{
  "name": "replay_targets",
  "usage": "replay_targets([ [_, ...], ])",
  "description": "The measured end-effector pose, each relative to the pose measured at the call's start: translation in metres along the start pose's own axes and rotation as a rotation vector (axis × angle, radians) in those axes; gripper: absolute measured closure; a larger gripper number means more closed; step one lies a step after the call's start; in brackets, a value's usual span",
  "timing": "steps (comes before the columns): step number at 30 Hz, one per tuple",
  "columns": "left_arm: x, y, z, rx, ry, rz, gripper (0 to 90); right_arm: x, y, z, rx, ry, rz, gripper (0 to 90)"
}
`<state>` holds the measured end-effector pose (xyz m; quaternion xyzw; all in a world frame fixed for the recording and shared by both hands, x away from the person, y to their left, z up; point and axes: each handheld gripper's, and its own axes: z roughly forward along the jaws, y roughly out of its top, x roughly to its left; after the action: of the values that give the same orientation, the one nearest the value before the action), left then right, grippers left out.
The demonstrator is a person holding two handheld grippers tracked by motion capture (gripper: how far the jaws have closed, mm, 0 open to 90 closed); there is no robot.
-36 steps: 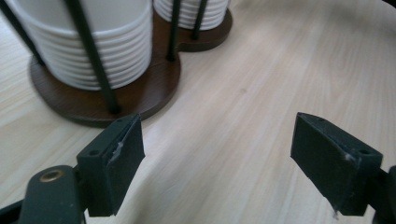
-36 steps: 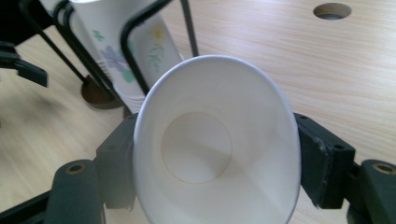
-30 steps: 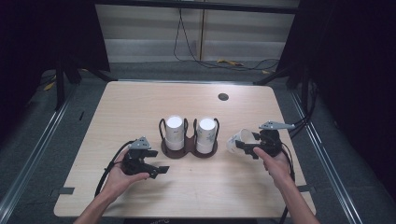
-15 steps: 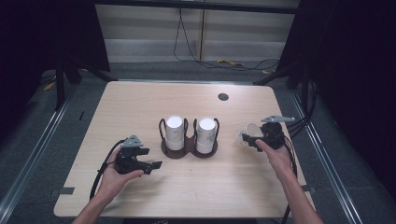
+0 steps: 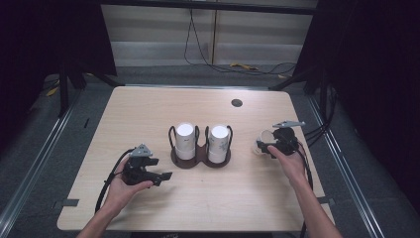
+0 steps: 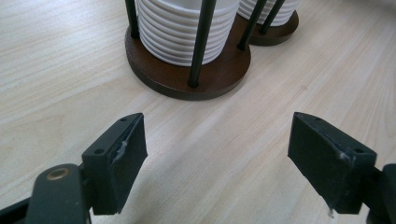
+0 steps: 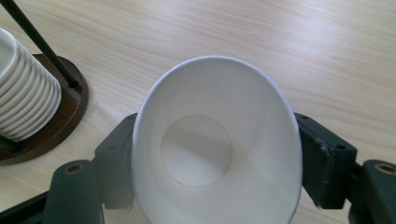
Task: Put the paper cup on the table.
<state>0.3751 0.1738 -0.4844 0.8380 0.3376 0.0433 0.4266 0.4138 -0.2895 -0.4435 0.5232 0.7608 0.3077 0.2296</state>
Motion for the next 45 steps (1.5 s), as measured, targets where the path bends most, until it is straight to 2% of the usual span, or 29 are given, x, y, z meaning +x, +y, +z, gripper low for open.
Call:
replay_targets([
  [7, 0.0, -0.001, -0.001, -0.001, 0.001, -0.001, 19.5, 0.003, 0.002, 0.007, -0.025, -0.017, -0.003, 23.9],
  [14, 0.002, -0.001, -0.001, -0.007, -0.001, -0.016, 19.5, 0.003, 0.003, 0.013, -0.046, -0.004, 0.02, 21.0],
  [25, 0.002, -0.001, 0.0, -0.002, -0.004, -0.02, 19.5, 0.002, 0.0, 0.019, -0.028, 0.006, 0.042, 17.1],
  [33, 0.003, -0.001, -0.001, -0.006, -0.004, -0.024, 19.5, 0.001, -0.002, 0.016, -0.026, 0.008, 0.054, 14.4],
  [36, 0.003, -0.001, -0.002, -0.008, -0.001, -0.025, 19.5, 0.001, -0.004, 0.016, -0.021, -0.004, 0.054, 14.4],
  [45, 0.002, -0.001, -0.002, -0.011, -0.001, -0.027, 19.5, 0.002, -0.013, 0.014, -0.019, 0.007, 0.059, 14.4],
])
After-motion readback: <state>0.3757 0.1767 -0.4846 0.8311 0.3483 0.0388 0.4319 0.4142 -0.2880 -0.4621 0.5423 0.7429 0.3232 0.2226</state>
